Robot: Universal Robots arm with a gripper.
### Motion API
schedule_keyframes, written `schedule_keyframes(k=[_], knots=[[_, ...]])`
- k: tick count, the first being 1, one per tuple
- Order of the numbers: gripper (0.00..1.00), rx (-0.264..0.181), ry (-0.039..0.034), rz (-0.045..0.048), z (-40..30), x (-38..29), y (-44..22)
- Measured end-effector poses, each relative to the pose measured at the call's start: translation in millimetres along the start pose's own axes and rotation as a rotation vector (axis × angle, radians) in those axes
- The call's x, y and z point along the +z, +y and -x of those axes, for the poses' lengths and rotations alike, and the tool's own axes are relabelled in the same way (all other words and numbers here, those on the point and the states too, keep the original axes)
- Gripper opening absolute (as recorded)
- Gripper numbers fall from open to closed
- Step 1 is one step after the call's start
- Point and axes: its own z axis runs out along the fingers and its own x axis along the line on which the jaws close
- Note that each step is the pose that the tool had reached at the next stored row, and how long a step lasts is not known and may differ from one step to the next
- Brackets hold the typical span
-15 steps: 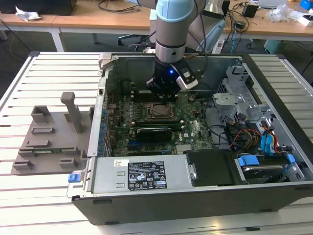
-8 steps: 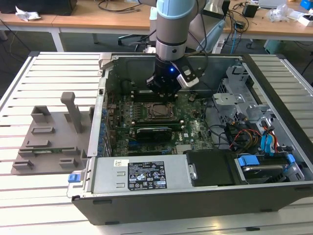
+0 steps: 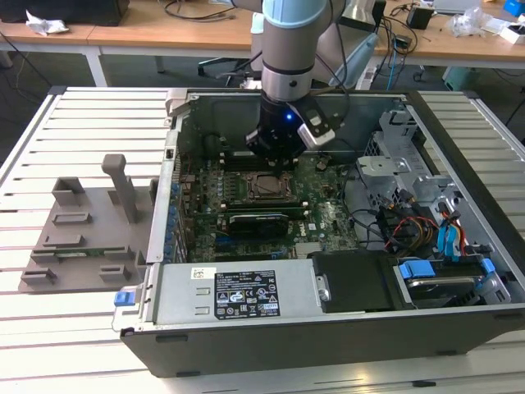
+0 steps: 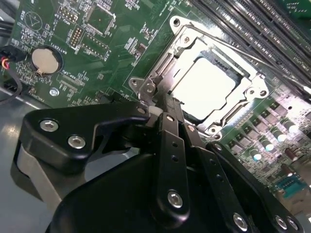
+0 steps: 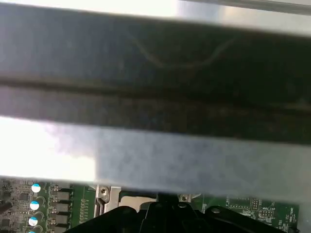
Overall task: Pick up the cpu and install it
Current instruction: 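Install the first cpu locking lever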
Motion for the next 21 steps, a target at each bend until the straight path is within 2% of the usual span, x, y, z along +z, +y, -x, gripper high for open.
schedule_keyframes(k=[2, 3, 5, 8, 10, 13, 16, 19, 21], knots=[[0.11, 0.000, 0.0000, -0.0002, 0.0, -1.3, -0.2], [0.11, 0.000, 0.0001, -0.0008, 0.2, -9.0, -0.3], [0.11, 0.000, 0.0004, -0.0050, 0.3, -10.5, -0.2], [0.11, -0.001, 0.0025, -0.0262, 0.2, -11.5, -1.0], [0.11, -0.001, 0.0044, -0.0447, 0.1, -12.0, -2.5], [0.11, -0.001, 0.0056, -0.0562, -0.1, -12.9, -3.1], [0.11, -0.001, 0.0056, -0.0585, 0.1, -17.5, -3.1], [0.11, -0.001, 0.0057, -0.0596, 0.2, -26.3, -3.2], [0.11, -0.001, 0.0058, -0.0604, 0.2, -28.8, -3.2]])
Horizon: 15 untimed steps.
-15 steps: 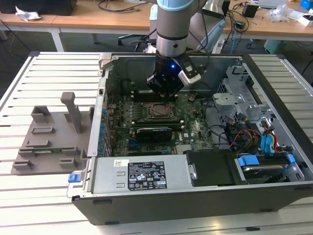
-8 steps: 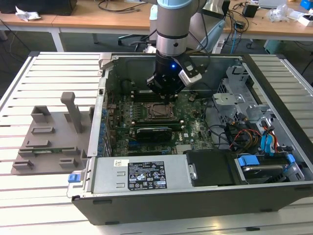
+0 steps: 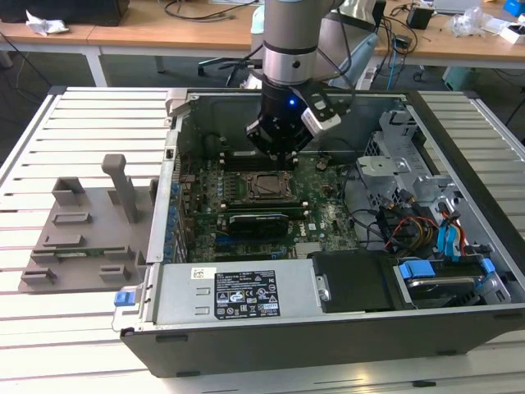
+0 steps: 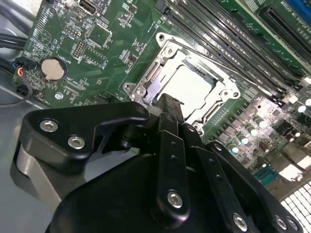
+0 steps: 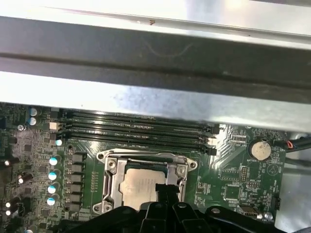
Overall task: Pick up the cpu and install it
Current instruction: 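Install the first cpu locking lever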
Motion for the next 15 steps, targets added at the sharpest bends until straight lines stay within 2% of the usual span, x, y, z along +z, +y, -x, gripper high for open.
schedule_keyframes(k=[2, 4, 15], knots=[[0.11, 0.000, 0.0001, -0.0007, 0.1, -3.7, -0.2], [0.11, 0.000, 0.0001, -0.0018, 0.2, -10.2, -0.7], [0.11, 0.000, 0.0006, -0.0059, 0.4, -29.2, -2.0]])
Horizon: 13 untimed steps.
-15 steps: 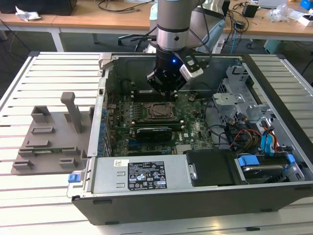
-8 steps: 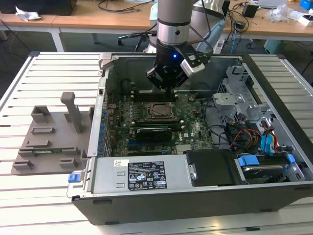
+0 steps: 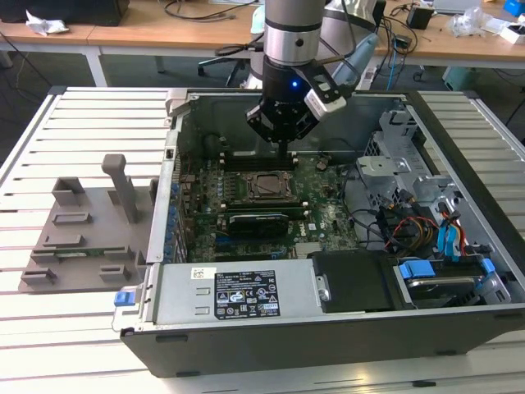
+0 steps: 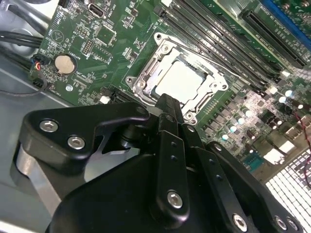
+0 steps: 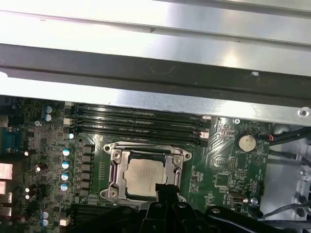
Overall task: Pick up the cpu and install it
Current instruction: 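Install the first cpu locking lever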
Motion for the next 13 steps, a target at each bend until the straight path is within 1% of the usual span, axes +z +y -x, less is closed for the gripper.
schedule_keyframes(k=[4, 13], knots=[[0.11, 0.000, 0.0001, -0.0012, 0.1, -6.5, -0.5], [0.11, 0.000, 0.0003, -0.0038, 0.4, -24.2, -1.8]])
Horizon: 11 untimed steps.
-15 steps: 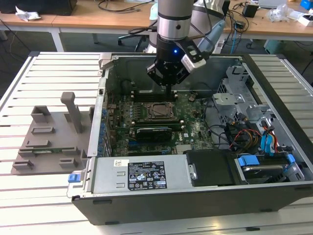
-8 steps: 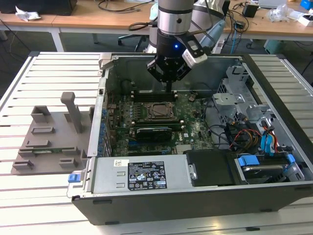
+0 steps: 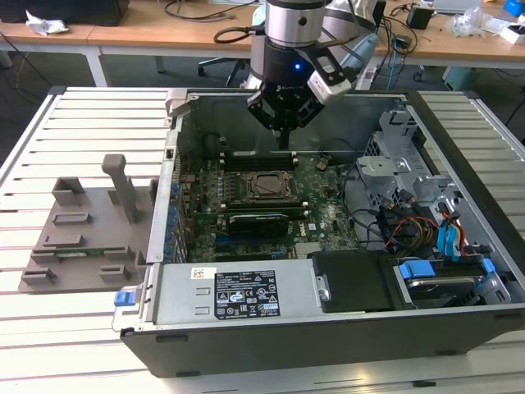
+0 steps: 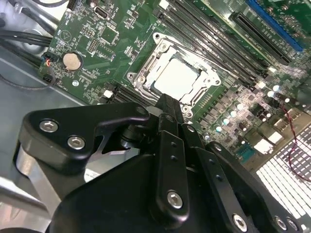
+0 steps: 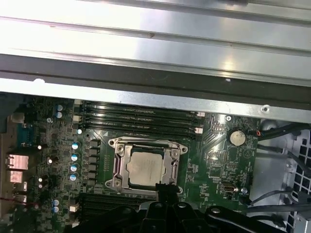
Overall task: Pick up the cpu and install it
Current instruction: 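Install the first cpu locking lever, then install the second cpu locking lever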
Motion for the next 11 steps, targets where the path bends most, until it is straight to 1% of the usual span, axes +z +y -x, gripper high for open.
schedule_keyframes(k=[4, 7, 11], knots=[[0.11, 0.000, 0.0002, -0.0019, 0.2, -11.2, -0.9], [0.11, 0.000, 0.0003, -0.0029, 0.2, -17.9, -1.4], [0.11, 0.000, 0.0002, -0.0021, 0.2, -18.6, -1.5]])
